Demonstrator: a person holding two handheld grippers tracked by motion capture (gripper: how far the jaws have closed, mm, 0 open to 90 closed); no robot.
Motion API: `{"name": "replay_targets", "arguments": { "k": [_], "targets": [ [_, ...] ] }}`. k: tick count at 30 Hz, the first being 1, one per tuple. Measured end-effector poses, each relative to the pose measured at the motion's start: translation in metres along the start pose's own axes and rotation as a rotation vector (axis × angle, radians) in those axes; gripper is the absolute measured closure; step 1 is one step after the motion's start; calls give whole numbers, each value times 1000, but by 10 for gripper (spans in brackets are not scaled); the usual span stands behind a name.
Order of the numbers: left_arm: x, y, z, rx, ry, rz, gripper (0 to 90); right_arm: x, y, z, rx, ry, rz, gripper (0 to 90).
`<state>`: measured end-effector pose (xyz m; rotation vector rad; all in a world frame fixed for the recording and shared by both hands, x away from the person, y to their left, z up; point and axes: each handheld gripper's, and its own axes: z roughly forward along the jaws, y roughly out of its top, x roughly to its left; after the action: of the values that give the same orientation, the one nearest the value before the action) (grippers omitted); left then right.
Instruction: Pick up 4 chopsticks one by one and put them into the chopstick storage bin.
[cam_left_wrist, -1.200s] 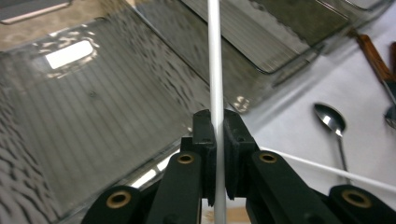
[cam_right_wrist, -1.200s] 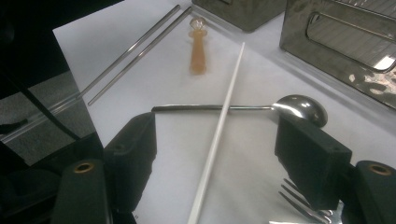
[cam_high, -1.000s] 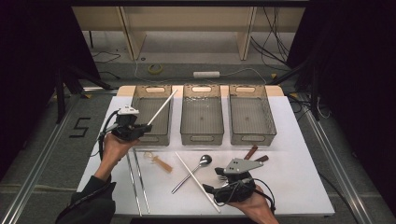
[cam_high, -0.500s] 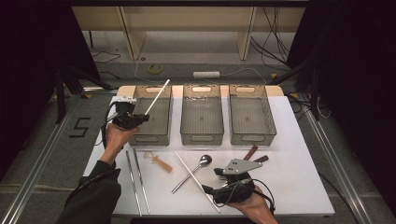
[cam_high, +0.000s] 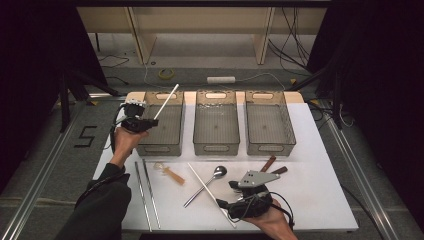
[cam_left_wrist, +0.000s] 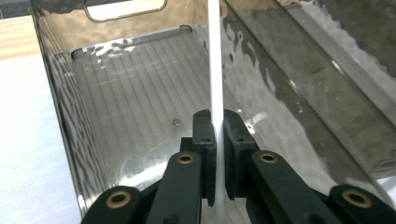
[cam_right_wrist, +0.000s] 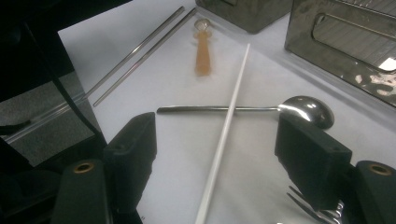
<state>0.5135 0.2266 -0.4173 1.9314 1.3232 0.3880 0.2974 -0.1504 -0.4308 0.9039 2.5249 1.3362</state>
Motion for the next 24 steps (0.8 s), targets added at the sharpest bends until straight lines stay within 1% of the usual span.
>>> {"name": "replay_targets", "arguments": {
  "k": [2,5,10,13,14,16,17,19,20,22,24],
  "targets": [
    [2,-1,2,11,7,3,846,1,0,0,2,1,-1,305],
    [5,-2,4,26,18,-5,846,1,0,1,4,3,-4,304],
    [8,-3,8,50,27,-26,844,1,0,1,4,7,-2,310],
    [9,-4,10,44,30,-40,837,1,0,1,6,8,-1,310],
    [9,-4,10,36,29,-48,815,0,0,1,8,8,-1,309],
    [9,-3,9,23,27,-58,735,0,0,1,10,6,1,309],
    [9,-3,7,16,20,-63,717,0,0,1,9,6,0,309],
    [8,-2,4,3,15,-60,671,0,0,1,8,5,0,309],
    [6,-1,3,-8,9,-67,639,1,0,1,10,4,2,309],
    [3,-2,-1,-13,-10,-64,587,1,0,2,8,3,4,309],
    [0,-4,-3,-7,-33,-59,513,1,0,2,12,1,2,310]
  ]
}}
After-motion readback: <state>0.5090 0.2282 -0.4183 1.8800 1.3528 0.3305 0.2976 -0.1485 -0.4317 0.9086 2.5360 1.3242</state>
